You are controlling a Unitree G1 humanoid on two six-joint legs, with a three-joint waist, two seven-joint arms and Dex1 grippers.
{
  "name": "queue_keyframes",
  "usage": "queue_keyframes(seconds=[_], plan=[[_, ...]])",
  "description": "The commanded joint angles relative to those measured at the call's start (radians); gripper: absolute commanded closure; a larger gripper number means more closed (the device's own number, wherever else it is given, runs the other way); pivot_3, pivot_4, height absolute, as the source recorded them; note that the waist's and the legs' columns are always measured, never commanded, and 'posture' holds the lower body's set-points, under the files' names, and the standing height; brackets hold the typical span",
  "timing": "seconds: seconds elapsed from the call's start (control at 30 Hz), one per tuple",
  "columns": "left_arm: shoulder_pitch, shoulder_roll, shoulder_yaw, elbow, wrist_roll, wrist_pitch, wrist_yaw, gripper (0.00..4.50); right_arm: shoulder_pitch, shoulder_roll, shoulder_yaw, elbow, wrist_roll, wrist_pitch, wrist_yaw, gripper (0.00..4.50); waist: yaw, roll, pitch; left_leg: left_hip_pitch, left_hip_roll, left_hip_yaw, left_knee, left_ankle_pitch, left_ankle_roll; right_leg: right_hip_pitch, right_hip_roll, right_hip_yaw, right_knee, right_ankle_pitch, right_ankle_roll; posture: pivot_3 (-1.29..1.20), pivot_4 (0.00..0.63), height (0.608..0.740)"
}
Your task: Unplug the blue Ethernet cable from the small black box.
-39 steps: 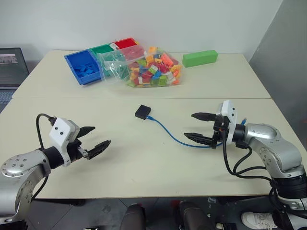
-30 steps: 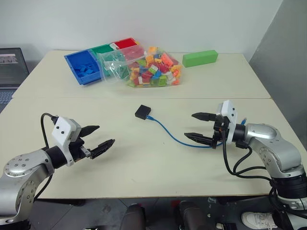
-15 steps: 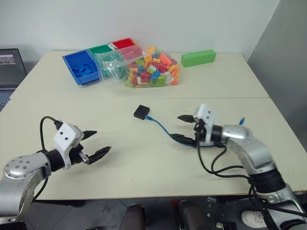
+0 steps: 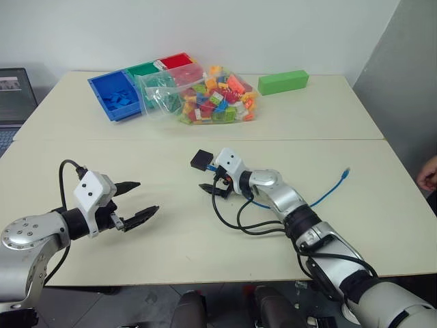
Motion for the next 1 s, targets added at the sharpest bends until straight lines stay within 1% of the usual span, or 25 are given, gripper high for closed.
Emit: queue_keyframes(seconds=[0.03,0.07,0.23,0.3,0.57,0.6,0.67,0.77,1.0], plan=[[0.007,0.007,0.032,-0.032,-0.003,-0.023,0.001,0.0,-0.076,0.023,-0.057,0.115,-0.009,-0.054,-0.033,0.41,-0.003,0.0,0.0,0.0,0.0,0.0,0.0,0.0,0.0,0.0,0.0,0.0,0.0,0.0,0.0,0.0,0.15,0.74],[0.011,0.007,0.034,-0.033,-0.003,-0.024,0.001,0.0,-0.085,0.025,-0.066,0.133,-0.009,-0.058,-0.031,0.57,-0.003,0.0,0.0,0.0,0.0,0.0,0.0,0.0,0.0,0.0,0.0,0.0,0.001,0.0,0.0,0.0,0.15,0.74],[0.02,0.004,0.039,-0.027,-0.006,-0.022,0.008,0.0,-0.107,0.032,-0.09,0.175,-0.018,-0.081,-0.014,1.81,-0.003,0.0,0.0,0.001,0.0,-0.001,0.0,0.0,0.0,0.0,0.0,0.0,0.001,0.0,0.0,0.0,0.15,0.74],[0.018,0.004,0.036,-0.018,-0.007,-0.018,0.01,0.0,-0.113,0.035,-0.094,0.186,-0.025,-0.089,-0.013,2.17,-0.003,0.0,0.0,0.0,0.0,-0.001,0.0,0.0,0.0,0.0,0.0,0.0,0.001,0.0,0.0,0.0,0.15,0.74],[-0.025,-0.012,0.038,0.042,-0.049,0.032,0.025,0.0,-0.11,0.028,-0.076,0.164,-0.078,-0.159,0.012,4.27,-0.003,0.0,0.0,0.001,0.0,-0.001,0.0,0.0,0.0,0.0,0.0,0.0,0.001,0.0,0.0,0.0,0.15,0.74],[-0.037,-0.016,0.038,0.05,-0.063,0.048,0.028,0.0,-0.106,0.023,-0.071,0.152,-0.088,-0.173,0.017,4.38,-0.003,0.0,0.0,0.0,0.0,-0.001,0.0,0.0,0.0,0.0,0.0,0.0,0.001,0.0,0.0,0.0,0.15,0.74],[-0.073,-0.031,0.034,0.072,-0.087,0.077,0.042,0.0,-0.093,0.008,-0.056,0.115,-0.109,-0.205,0.035,4.38,-0.003,0.001,0.0,0.0,0.0,-0.001,0.0,0.0,0.0,0.0,0.0,0.0,0.001,0.0,0.0,0.0,0.15,0.74],[-0.141,-0.057,0.047,0.098,-0.168,0.165,0.062,0.0,-0.067,-0.027,-0.023,0.032,-0.149,-0.273,0.059,4.38,-0.001,0.001,0.0,0.0,0.0,-0.001,0.0,0.0,0.0,0.0,0.0,-0.001,0.001,0.0,0.0,0.0,0.15,0.74],[-0.247,-0.053,0.053,0.115,-0.36,0.377,0.028,0.0,0.022,-0.173,0.066,-0.296,-0.202,-0.533,0.174,4.38,-0.003,0.0,0.0,-0.001,0.0,-0.002,0.0,0.0,0.0,0.0,0.0,-0.001,0.002,0.0,0.0,0.0,0.15,0.74]])
